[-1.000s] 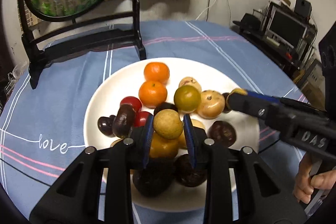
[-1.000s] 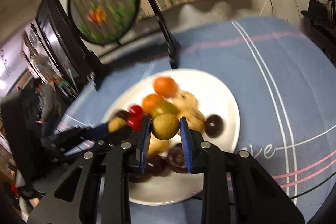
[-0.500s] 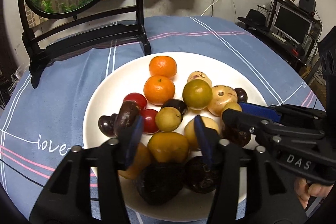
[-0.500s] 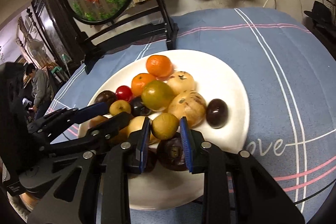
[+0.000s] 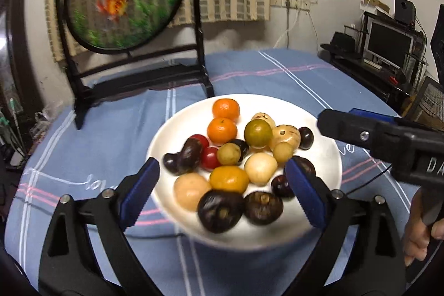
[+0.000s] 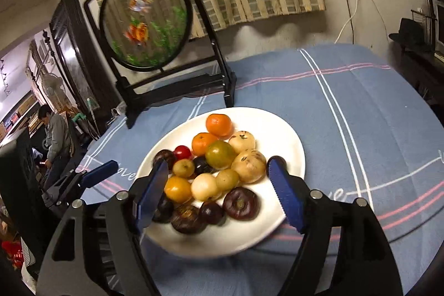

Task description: Organize fruits

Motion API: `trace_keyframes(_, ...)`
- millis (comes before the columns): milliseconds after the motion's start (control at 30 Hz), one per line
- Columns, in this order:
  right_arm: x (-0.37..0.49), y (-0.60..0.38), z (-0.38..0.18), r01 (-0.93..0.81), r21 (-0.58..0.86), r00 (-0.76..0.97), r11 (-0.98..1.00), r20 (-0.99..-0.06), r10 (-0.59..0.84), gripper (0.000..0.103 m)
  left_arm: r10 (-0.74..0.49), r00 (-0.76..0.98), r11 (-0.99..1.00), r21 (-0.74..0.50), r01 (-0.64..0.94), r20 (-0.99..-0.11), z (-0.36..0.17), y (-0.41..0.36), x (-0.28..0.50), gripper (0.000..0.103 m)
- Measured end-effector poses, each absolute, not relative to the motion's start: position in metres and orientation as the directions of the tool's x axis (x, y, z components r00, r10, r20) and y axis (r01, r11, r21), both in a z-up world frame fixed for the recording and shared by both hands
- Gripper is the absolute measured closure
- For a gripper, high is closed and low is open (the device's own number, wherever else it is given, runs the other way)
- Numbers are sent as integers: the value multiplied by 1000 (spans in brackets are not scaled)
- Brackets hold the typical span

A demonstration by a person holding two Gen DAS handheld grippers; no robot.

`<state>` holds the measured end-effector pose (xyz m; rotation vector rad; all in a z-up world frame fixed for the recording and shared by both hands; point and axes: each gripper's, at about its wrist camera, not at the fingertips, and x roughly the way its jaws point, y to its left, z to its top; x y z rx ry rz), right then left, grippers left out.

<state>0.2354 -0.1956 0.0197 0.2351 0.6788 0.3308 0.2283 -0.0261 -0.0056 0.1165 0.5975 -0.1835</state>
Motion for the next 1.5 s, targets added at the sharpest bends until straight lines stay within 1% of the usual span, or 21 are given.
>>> trace_keyframes(100, 214, -198, 22, -222, 358, 736, 907, -549, 397, 25, -103, 838, 982, 81, 172, -536, 2, -22, 207, 6)
trace_keyframes(133, 207, -199, 21, -220, 372, 735, 902, -544, 403, 24, -97, 842, 983, 82, 164, -530, 2, -21, 200, 3)
trace_keyframes(200, 192, -200, 14, -210, 394, 730, 895, -546, 411, 18, -81, 849, 986, 85, 146, -521, 1, -17, 184, 2)
trace_keyframes(300, 175, -196, 7, -197, 353, 728, 915, -573, 378, 13, -63, 847, 989, 84, 125, -528, -1, -12, 169, 2)
trace_keyframes(333, 169, -196, 5, -186, 325, 732, 927, -584, 351, 12, -65, 846, 990, 69, 119, -529, -2, -9, 164, 2)
trace_keyframes(467, 159, -200, -2, -130, 283, 739, 950, -611, 283, 5, -83, 837, 993, 22, 113, -541, -4, 1, 158, 2)
trace_keyframes(567, 156, -203, -6, -105, 269, 736, 957, -626, 257, 4, -99, 825, 993, 2, 120, -557, -5, 3, 159, 2)
trace_keyframes(667, 161, -202, -9, -84, 212, 736, 974, -646, 204, 3, -110, 806, 992, -14, 126, -581, -7, 3, 163, 2)
trace_keyframes(733, 162, -201, -12, -87, 208, 728, 974, -655, 205, 3, -143, 798, 988, -42, 146, -586, -7, 4, 163, 2)
trace_keyframes(900, 160, -198, -11, -104, 197, 731, 975, -650, 209, 3, -147, 797, 988, -50, 145, -585, -5, 5, 161, 2)
trace_keyframes(1000, 160, -197, -11, -106, 197, 728, 975, -653, 211, 3, -144, 797, 988, -44, 145, -587, -5, 4, 161, 2)
trace_keyframes(1200, 160, -195, -11, -108, 190, 726, 976, -656, 209, 3, -85, 828, 991, 39, 128, -554, -4, -5, 157, 2)
trace_keyframes(1367, 160, -196, -10, -106, 190, 728, 976, -654, 206, 3, -91, 844, 989, 49, 137, -528, -3, -4, 154, 2)
trace_keyframes(1500, 160, -198, -11, -105, 194, 730, 975, -651, 208, 3, -116, 830, 989, 17, 150, -545, -3, -2, 157, 2)
